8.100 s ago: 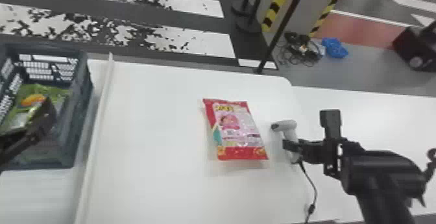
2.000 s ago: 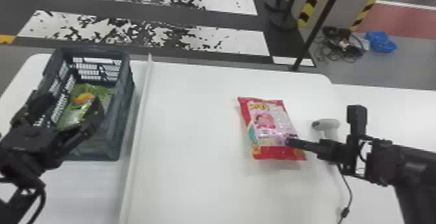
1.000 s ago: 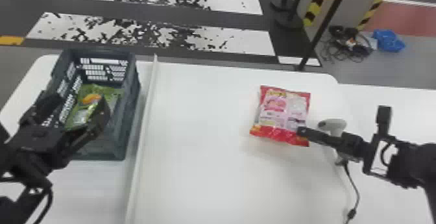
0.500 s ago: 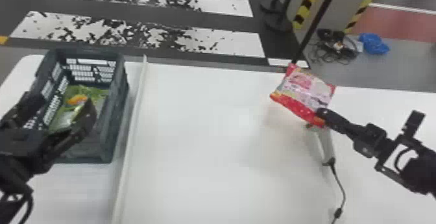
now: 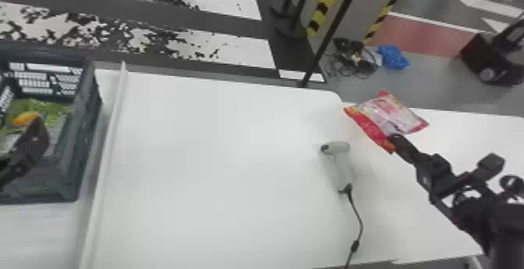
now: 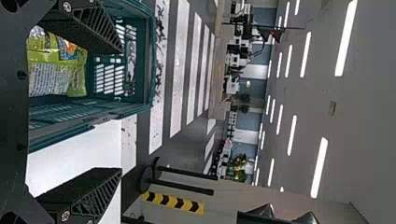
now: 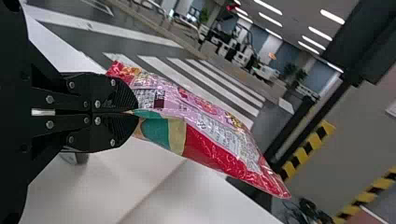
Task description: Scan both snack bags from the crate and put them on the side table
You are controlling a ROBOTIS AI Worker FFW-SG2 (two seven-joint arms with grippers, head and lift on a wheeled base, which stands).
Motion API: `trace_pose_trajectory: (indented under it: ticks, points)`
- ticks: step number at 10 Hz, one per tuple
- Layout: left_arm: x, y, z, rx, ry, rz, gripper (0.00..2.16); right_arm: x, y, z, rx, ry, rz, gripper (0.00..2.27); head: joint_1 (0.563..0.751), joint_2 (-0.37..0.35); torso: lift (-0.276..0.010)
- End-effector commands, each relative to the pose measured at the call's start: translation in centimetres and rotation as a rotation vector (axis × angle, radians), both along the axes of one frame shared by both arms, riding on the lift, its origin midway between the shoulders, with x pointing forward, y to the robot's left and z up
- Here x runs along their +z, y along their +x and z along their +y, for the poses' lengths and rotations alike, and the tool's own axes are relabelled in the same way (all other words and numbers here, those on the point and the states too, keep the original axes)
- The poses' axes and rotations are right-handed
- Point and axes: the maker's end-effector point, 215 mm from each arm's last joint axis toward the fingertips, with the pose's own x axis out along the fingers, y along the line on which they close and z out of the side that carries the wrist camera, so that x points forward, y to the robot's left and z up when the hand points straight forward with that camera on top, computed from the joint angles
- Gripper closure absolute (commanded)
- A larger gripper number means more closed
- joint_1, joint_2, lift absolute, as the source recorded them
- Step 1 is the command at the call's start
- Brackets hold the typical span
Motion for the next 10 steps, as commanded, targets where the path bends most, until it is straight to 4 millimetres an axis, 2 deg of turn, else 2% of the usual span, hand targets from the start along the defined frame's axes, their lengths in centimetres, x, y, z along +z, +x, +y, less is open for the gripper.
trace_pose_trajectory:
  ticks: [1,3,5,6,7,8,10]
  points:
    - [0.0,0.0,0.1,0.001,0.0,0.0,0.1,-1.4,-1.5,-4.3,-0.127,-0.055,0.044,2.26,0.695,-0.35,-0.087]
    - [-0.1,0.1,0.0,0.0,-0.001,0.0,0.1,-3.9,-3.2,-8.0,-0.251,-0.096,0.109,2.26,0.695,-0.35,-0.087]
    - [-0.1,0.1,0.0,0.0,-0.001,0.002,0.1,-6.5,-4.3,-9.6,-0.333,-0.101,0.19,2.17,0.695,-0.35,-0.087]
    - [-0.2,0.0,0.1,-0.001,0.0,0.003,0.1,-7.5,-4.6,-9.8,-0.351,-0.089,0.213,1.91,0.695,-0.35,-0.087]
    - [-0.2,0.0,0.1,-0.001,-0.001,0.003,0.1,-7.9,-4.7,-10.5,-0.373,-0.107,0.21,1.1,0.695,-0.35,-0.087]
    - [-0.2,0.0,0.1,-0.003,-0.004,0.002,0.1,-8.1,-5.0,-11.1,-0.4,-0.119,0.203,0.02,0.695,-0.35,-0.087]
    - [-0.1,0.0,0.1,-0.001,-0.004,0.0,0.1,-7.4,-5.3,-12.3,-0.446,-0.151,0.171,0.03,0.695,-0.35,-0.087]
